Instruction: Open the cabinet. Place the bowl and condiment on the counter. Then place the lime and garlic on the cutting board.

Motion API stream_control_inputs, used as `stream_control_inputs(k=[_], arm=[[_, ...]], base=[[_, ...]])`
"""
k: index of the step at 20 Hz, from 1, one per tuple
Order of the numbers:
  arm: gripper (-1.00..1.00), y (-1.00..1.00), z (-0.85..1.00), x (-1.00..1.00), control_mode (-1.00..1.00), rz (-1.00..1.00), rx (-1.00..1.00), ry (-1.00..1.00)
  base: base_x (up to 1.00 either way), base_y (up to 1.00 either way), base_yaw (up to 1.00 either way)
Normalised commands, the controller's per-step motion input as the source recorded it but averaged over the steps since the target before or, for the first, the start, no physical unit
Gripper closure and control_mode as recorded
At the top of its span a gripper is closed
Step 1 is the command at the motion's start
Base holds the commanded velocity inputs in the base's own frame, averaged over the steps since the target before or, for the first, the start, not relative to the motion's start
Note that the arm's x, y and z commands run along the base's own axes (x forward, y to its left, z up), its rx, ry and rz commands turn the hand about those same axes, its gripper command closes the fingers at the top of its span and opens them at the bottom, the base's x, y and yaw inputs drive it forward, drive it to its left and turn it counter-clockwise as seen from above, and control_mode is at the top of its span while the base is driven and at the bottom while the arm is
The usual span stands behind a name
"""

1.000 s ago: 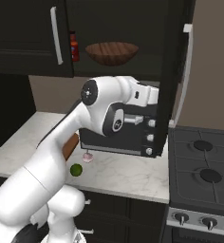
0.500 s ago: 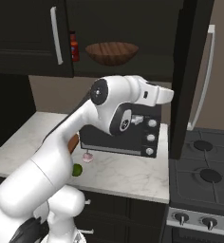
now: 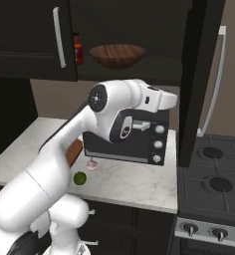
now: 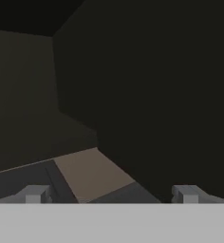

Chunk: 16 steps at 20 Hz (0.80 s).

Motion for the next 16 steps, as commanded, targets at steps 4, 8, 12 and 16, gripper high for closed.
stream_control_inputs(k=[4,8,12,16], arm=[[-1.00,0.36,0.11,0.00,-1.00,0.00,0.04,0.00],[-1.00,0.37,0.13,0.00,-1.00,0.01,0.03,0.00],[-1.00,0.27,0.20,-0.13,-1.00,0.02,0.00,0.00],[-1.00,0.25,0.12,-0.26,-1.00,0.06,0.00,0.00]], base=[[0.00,0.00,0.00],[0.00,0.00,0.00],[0.00,0.00,0.00],[0.00,0.00,0.00]])
